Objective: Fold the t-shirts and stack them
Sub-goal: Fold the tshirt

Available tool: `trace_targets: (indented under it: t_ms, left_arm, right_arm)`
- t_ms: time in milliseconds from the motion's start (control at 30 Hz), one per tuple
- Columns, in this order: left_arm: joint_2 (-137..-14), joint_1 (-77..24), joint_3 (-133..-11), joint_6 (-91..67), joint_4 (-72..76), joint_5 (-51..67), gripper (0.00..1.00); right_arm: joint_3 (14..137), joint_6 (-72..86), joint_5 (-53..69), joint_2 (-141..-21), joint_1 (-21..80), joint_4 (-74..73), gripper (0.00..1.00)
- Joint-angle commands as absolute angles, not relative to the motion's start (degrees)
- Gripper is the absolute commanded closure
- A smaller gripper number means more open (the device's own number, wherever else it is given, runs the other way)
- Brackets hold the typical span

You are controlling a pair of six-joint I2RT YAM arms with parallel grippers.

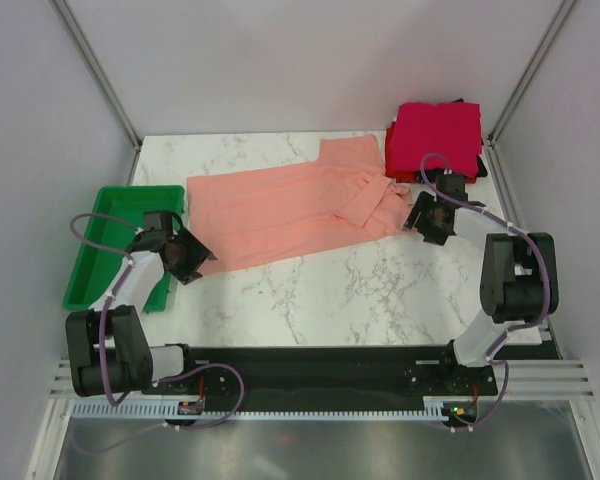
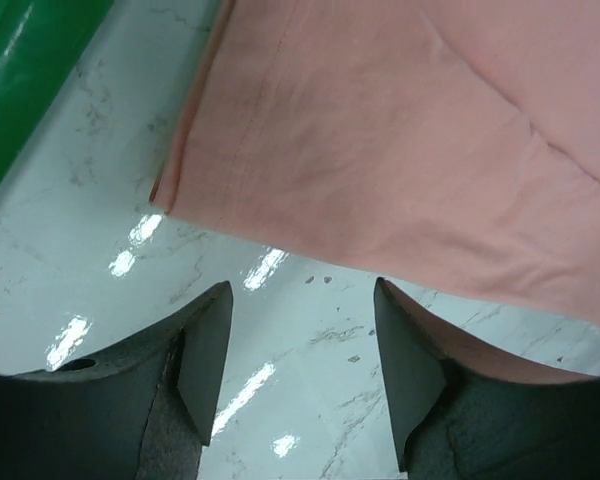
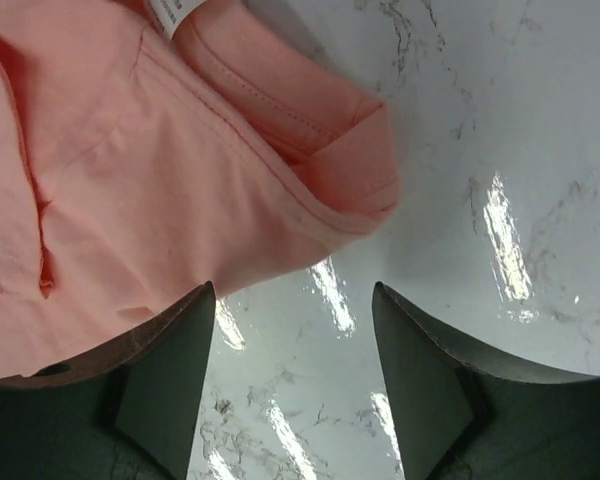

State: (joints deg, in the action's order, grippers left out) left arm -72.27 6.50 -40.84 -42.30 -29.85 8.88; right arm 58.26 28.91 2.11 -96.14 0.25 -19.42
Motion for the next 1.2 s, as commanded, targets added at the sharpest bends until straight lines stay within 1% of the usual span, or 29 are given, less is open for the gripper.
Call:
trace_targets:
  t_ms: [0, 167, 267, 300, 367, 400, 467, 500, 533, 567, 600, 667, 700, 733, 767, 800, 833, 867, 900, 933, 1033, 1167]
  left_arm:
    - [-74.3, 6.3, -40.0, -41.7, -24.7, 6.2, 0.35]
    - [-74.8, 6.4, -37.5, -43.5, -20.9, 3.1, 0.37]
    - [-75.6, 6.4, -37.0, -44.2, -19.2, 1.3, 0.37]
    - [-75.9, 6.4, -37.1, -44.5, -19.1, 0.8, 0.37]
    - [-77.3, 6.4, -37.4, -44.9, -18.9, 0.2, 0.39]
    - [-77.9, 6.4, -37.4, -45.0, -19.0, 0.2, 0.4]
    - [-78.7, 6.4, -37.1, -45.5, -18.3, 0.2, 0.45]
    - [-78.9, 6.4, -36.9, -45.6, -17.8, 0.2, 0.47]
    - [-79.1, 6.4, -36.6, -45.7, -16.9, 0.2, 0.5]
    - [-79.4, 6.4, -36.5, -46.1, -16.6, -1.0, 0.63]
    - [-80.1, 6.4, -36.6, -46.1, -16.4, -1.0, 0.72]
    - [-81.0, 6.4, -38.1, -45.1, -16.1, 1.4, 0.98]
    - [-81.0, 6.3, -38.8, -44.6, -16.2, 2.5, 0.98]
    - [-80.6, 6.4, -39.5, -44.3, -16.5, 3.5, 0.98]
    - [-79.6, 6.4, -40.9, -44.1, -17.7, 4.4, 0.98]
    - [-78.6, 6.4, -41.8, -44.1, -19.3, 4.0, 0.98]
    - [-75.7, 6.5, -42.8, -44.2, -21.2, 3.3, 0.98]
    - [-74.2, 6.6, -44.8, -44.6, -22.9, 1.3, 0.98]
    - [-72.5, 6.8, -45.6, -44.6, -26.7, 0.5, 0.98]
    - [-69.9, 7.7, -46.1, -44.6, -27.9, 0.4, 0.98]
    - [-66.6, 10.4, -45.5, -44.9, -31.5, 2.5, 0.98]
    - [-60.8, 11.8, -39.0, -46.6, -32.4, 7.4, 0.98]
  right_arm:
    - [58.2, 29.3, 6.1, -99.3, -1.6, -12.6, 0.29]
    - [58.9, 29.4, 6.6, -102.7, -2.2, -9.1, 0.29]
    - [59.1, 29.9, 6.1, -103.6, -2.5, -7.7, 0.32]
    - [59.2, 30.1, 6.1, -103.9, -2.6, -7.5, 0.34]
    - [59.2, 30.1, 6.1, -104.7, -2.6, -6.8, 0.37]
    - [59.2, 30.2, 6.0, -104.9, -2.6, -6.7, 0.4]
    - [58.8, 30.2, 6.0, -105.4, -2.7, -6.1, 0.46]
    - [58.7, 30.2, 6.0, -105.5, -2.7, -5.7, 0.53]
    - [58.4, 30.2, 6.0, -105.6, -2.7, -5.5, 0.57]
    - [58.4, 30.3, 6.0, -105.6, -2.7, -5.4, 0.61]
    - [58.3, 30.2, 6.1, -105.5, -2.7, -5.4, 0.7]
    - [58.8, 30.8, 8.1, -104.9, -2.8, -6.5, 0.8]
    - [59.0, 31.1, 9.0, -104.2, -2.9, -7.0, 0.91]
    - [59.1, 31.5, 10.2, -102.2, -2.8, -7.7, 0.97]
    - [59.7, 31.6, 9.9, -100.8, -2.8, -10.3, 1.0]
    - [60.1, 31.6, 9.1, -99.1, -2.9, -12.2, 1.0]
    - [60.6, 31.6, 7.7, -94.9, -2.9, -14.3, 1.0]
    - [60.7, 31.7, 3.2, -92.4, -3.1, -18.5, 1.0]
    - [60.4, 32.7, 1.4, -89.7, -4.1, -20.4, 1.0]
    - [58.8, 33.5, 0.4, -84.5, -5.1, -21.9, 1.0]
    - [54.2, 35.1, 4.0, -76.3, -10.4, -26.1, 1.0]
    - [47.0, 36.2, 2.5, -68.0, -11.3, -30.7, 1.0]
